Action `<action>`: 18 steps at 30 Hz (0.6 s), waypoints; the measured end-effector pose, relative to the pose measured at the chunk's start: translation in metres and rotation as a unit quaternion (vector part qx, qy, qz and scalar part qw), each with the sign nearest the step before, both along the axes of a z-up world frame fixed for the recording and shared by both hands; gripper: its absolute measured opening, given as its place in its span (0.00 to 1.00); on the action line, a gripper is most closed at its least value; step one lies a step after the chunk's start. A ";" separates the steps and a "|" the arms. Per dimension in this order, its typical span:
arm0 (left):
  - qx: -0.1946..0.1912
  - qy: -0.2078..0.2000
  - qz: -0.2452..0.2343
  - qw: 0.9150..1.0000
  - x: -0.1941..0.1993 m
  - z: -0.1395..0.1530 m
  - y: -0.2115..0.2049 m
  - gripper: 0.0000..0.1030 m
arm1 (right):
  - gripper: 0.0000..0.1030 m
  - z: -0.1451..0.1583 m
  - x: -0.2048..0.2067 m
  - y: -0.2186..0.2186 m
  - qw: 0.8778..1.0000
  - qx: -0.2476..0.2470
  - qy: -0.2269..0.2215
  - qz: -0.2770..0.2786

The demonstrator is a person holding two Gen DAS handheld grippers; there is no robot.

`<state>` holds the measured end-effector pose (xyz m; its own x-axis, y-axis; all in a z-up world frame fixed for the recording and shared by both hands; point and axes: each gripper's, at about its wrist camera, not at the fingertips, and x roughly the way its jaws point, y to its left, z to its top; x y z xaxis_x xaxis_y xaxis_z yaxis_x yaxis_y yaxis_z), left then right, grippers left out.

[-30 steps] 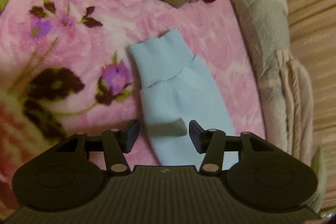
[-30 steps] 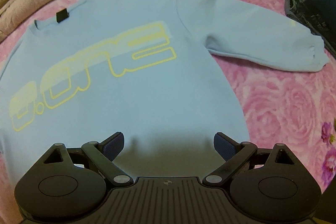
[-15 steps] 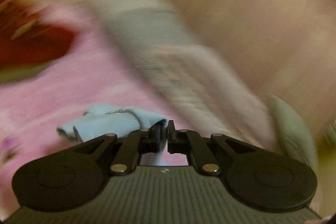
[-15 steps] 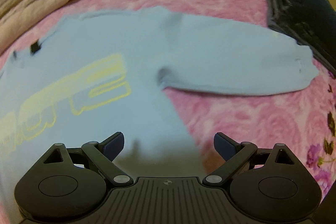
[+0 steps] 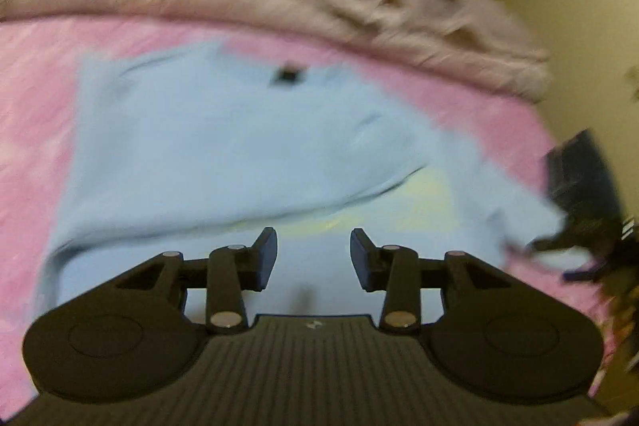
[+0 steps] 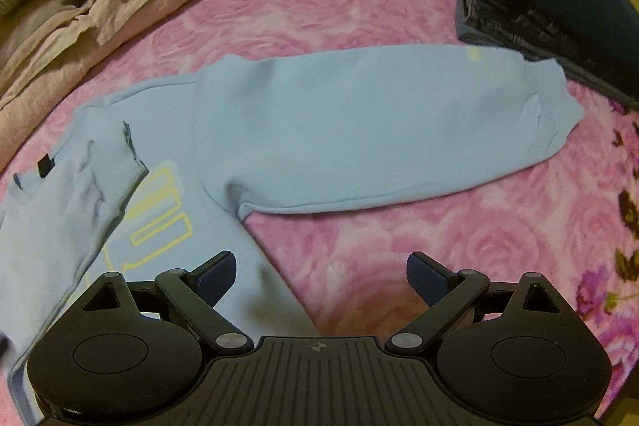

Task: Fold clothes
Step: 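Fold the held sleeve and side across the sweatshirt body with the left gripper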

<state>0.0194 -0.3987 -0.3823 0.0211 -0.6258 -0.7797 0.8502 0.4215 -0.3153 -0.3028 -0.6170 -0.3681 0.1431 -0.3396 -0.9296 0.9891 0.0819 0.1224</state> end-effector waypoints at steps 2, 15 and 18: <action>0.027 -0.035 0.014 0.999 0.018 -0.005 0.013 0.33 | 0.92 -0.005 -0.002 0.002 1.000 0.006 -0.030 0.003; 0.085 -0.187 -0.075 0.976 0.067 -0.017 0.044 0.35 | 0.62 -0.051 0.062 -0.035 0.947 0.050 -0.315 -0.031; 0.085 -0.208 -0.119 0.967 0.066 -0.027 0.041 0.36 | 0.62 -0.066 0.077 -0.044 0.941 0.054 -0.331 -0.047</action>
<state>0.0850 -0.3577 -0.4098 0.2258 -0.5154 -0.8267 0.9680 0.2144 0.1307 -0.2257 -0.6613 -0.4346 0.6771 -0.2882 -0.6771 0.6955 -0.0501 0.7168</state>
